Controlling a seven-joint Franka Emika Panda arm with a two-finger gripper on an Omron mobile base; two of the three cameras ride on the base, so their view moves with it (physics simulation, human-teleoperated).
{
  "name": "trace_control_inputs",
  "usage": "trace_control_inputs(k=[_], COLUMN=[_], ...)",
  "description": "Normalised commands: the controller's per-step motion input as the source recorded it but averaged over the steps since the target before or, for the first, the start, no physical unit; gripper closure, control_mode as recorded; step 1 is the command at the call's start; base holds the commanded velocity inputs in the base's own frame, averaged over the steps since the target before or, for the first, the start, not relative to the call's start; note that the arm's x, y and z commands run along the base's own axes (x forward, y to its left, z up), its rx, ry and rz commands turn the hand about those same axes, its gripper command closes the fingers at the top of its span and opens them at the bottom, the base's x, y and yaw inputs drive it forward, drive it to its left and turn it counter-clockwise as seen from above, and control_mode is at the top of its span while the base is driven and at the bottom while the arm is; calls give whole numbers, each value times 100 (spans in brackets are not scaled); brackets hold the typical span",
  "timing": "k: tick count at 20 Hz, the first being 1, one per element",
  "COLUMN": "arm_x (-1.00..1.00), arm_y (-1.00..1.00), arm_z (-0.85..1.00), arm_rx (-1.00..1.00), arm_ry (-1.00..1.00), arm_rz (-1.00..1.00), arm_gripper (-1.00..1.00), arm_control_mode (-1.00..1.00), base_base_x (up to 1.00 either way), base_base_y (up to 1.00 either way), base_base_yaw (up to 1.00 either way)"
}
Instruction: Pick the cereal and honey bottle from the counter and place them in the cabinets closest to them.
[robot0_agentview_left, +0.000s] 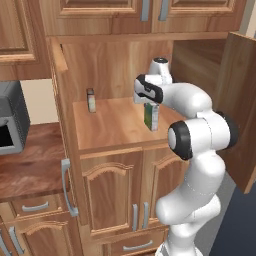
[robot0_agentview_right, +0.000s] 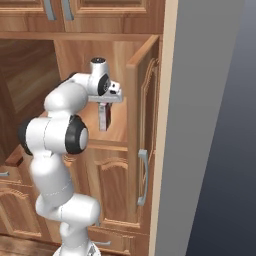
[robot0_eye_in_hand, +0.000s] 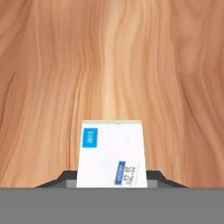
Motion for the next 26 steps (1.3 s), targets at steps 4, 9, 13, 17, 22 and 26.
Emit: trace_control_inputs(k=[4,9,13,17,22,26], arm_x=[42,38,0,-34,-39,-11], arm_y=[1,0,0,0,0,0], arm_z=[-28,-29,-18,0,0,0], arm_rx=[-1,-5,-6,-1,0,0], arm_ry=[3,4,0,-11,-14,-4], arm_rz=[1,0,0,1,0,0], arm_gripper=[100,100,100,100,100,100], arm_control_mode=[-100,-100,-100,-100,-100,-100], base_base_x=[0,0,0,0,0,0], base_base_y=[0,0,0,0,0,0], base_base_yaw=[0,0,0,0,0,0])
